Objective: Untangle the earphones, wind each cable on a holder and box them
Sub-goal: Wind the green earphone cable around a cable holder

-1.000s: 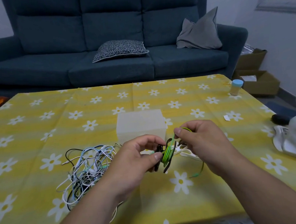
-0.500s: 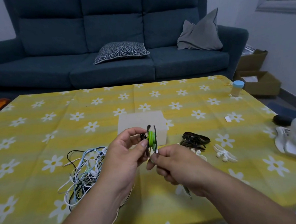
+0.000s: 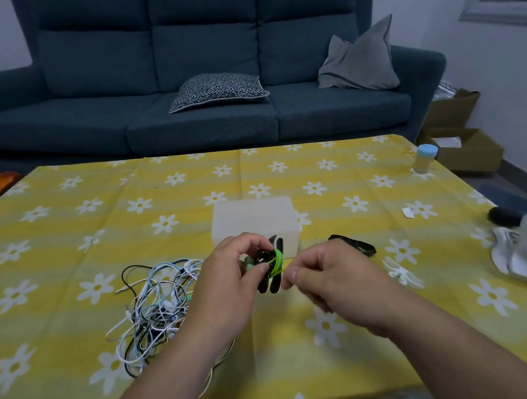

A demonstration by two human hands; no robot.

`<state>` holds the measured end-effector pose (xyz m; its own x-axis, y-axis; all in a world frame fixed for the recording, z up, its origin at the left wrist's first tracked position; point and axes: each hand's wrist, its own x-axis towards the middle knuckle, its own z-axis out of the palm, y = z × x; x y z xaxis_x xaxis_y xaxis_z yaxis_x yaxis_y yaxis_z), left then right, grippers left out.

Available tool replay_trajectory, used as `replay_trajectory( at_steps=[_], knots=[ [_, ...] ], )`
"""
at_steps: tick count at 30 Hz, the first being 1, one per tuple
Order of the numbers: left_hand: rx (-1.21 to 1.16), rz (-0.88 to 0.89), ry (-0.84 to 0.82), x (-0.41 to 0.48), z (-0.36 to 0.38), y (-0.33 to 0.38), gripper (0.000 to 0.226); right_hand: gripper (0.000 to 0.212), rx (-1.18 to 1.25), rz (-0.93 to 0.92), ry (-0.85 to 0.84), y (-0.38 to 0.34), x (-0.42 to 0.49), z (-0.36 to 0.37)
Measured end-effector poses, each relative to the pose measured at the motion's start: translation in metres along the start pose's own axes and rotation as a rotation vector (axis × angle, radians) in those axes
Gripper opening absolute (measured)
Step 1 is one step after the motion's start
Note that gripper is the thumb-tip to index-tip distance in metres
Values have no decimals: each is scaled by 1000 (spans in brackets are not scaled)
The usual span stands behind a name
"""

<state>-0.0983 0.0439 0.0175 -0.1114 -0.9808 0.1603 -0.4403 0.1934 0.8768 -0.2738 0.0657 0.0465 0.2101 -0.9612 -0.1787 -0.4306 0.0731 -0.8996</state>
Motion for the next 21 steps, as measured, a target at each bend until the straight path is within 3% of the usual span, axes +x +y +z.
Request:
replay_trajectory(
  at_steps=[3,8,12,21],
  knots=[
    [-46,-3,-62,-3,-2,6,34,25,34,14,117,4,4,-14],
    [-250,-49,-235,-9,-1,17,28,29,36,28,186,8,6,-21],
    [-340,-66,-273,-9,1,19,27,29,118,63,248,12,7,-25],
    [-372,-84,-343,-12,-1,20,34,14,549,282,47,7,9,-24]
  ],
)
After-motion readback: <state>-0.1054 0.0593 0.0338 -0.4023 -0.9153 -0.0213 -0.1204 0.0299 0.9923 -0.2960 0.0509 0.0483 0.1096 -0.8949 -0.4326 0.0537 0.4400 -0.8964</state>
